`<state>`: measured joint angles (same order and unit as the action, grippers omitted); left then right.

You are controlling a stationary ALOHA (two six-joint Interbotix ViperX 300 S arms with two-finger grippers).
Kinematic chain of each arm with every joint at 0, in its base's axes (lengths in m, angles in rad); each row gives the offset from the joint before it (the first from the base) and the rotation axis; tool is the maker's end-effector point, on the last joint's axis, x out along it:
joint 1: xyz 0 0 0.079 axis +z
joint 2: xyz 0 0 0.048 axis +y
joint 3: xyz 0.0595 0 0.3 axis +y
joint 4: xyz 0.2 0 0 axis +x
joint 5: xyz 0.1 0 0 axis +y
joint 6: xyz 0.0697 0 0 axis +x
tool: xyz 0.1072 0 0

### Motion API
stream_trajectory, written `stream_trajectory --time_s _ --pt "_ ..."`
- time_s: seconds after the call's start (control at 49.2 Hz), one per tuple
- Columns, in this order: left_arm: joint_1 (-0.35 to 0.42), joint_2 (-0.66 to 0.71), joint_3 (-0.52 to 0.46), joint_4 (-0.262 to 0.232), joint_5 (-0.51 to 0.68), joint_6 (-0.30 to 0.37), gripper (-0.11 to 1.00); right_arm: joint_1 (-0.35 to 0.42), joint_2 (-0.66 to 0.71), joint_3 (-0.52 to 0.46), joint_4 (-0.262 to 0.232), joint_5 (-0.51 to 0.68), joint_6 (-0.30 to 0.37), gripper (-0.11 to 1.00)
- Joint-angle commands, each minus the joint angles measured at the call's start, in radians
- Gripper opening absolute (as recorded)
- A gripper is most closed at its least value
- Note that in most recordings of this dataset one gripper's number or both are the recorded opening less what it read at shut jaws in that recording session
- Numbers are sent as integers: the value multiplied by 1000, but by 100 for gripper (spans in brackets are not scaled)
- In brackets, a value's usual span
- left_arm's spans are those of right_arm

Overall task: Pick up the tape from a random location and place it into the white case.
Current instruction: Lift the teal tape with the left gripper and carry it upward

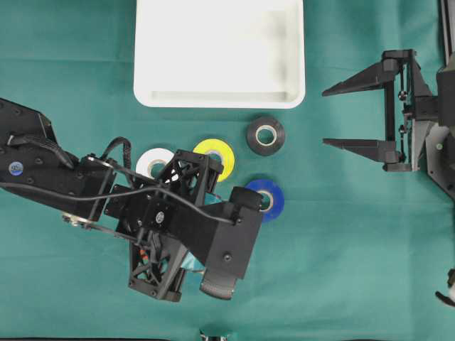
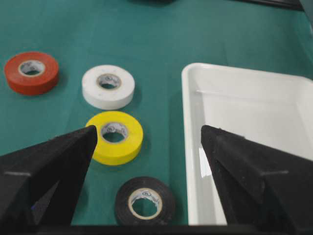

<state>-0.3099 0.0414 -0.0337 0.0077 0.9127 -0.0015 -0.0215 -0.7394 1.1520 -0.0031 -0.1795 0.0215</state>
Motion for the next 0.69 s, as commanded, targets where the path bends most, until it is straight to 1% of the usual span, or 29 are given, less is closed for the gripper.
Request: stream_trajectory --time_s 0.0,0.386,0.569,0.671 --pt "3 -37 -23 3 -5 -2 21 0 2 -20 0 -3 0 90" --pt "9 -37 -21 3 -6 -2 21 0 2 -18 0 -2 0 90" --pt "55 -40 -11 3 -6 -2 21 0 2 -17 0 -2 0 90" --pt "98 -49 0 2 -6 -2 21 0 2 -17 0 -2 0 90"
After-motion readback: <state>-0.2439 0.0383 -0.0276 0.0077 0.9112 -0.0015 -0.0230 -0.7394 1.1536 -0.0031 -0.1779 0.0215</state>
